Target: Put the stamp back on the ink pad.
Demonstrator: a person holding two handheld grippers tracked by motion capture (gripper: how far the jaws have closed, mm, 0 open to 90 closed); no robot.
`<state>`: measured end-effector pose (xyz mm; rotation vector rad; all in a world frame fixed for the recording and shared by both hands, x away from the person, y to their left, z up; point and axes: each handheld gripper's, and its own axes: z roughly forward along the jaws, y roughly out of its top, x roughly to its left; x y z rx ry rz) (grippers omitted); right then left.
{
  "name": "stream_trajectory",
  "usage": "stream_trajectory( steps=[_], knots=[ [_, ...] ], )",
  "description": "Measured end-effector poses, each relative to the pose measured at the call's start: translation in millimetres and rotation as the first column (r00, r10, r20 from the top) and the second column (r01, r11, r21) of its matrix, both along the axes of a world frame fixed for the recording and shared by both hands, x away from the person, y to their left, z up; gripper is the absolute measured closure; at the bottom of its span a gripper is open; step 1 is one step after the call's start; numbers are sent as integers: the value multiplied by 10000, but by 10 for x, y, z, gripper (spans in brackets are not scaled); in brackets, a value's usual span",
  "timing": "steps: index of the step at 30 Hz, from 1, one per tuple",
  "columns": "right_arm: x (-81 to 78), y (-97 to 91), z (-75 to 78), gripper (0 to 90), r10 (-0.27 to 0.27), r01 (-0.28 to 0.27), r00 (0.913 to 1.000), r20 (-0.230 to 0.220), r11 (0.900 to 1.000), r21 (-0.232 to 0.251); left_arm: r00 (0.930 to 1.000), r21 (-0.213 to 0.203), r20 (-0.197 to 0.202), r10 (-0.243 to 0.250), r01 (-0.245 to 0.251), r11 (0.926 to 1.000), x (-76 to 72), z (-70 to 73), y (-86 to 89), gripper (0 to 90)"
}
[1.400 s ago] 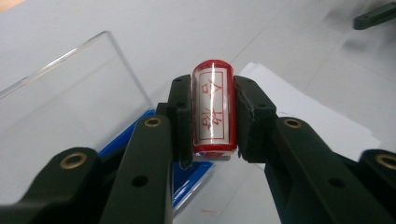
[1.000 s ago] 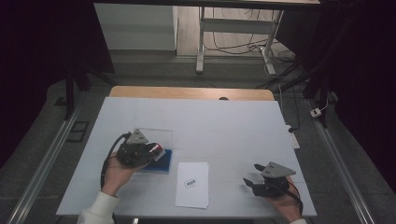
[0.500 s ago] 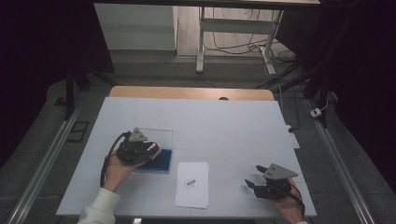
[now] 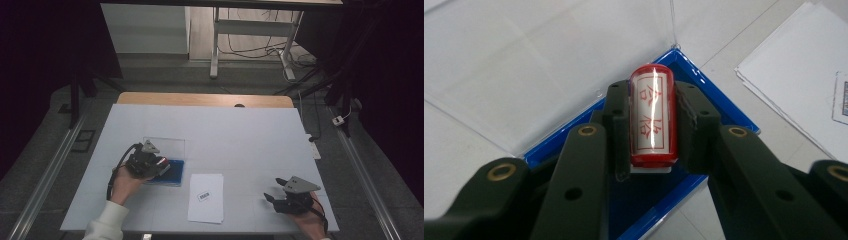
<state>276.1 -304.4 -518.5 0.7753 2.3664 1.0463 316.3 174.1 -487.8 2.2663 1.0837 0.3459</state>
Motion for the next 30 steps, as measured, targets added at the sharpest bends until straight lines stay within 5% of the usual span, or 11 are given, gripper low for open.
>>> stream_trajectory(
  steps=[6,11,15,25,30],
  knots=[
    [-1,-4,-1,307,-48,48,10000,-29,10000,25,10000,13,2,23,-23,10000,3,-34,5,680],
    [-1,-2,0,307,-41,41,10000,-9,10000,22,9985,-432,474,274,-254,9987,-53,28,34,389],
    [0,-26,10,307,-39,39,10000,29,10000,42,9937,-796,954,585,-510,9955,-172,95,75,272],
    [-46,-118,51,307,-147,144,9999,77,9993,331,9835,-1350,1760,406,-168,9907,-651,87,215,262],
    [-51,-106,52,306,25,-28,10000,69,9992,400,9850,-1579,1635,551,-290,9870,-789,23,270,264]
  ],
)
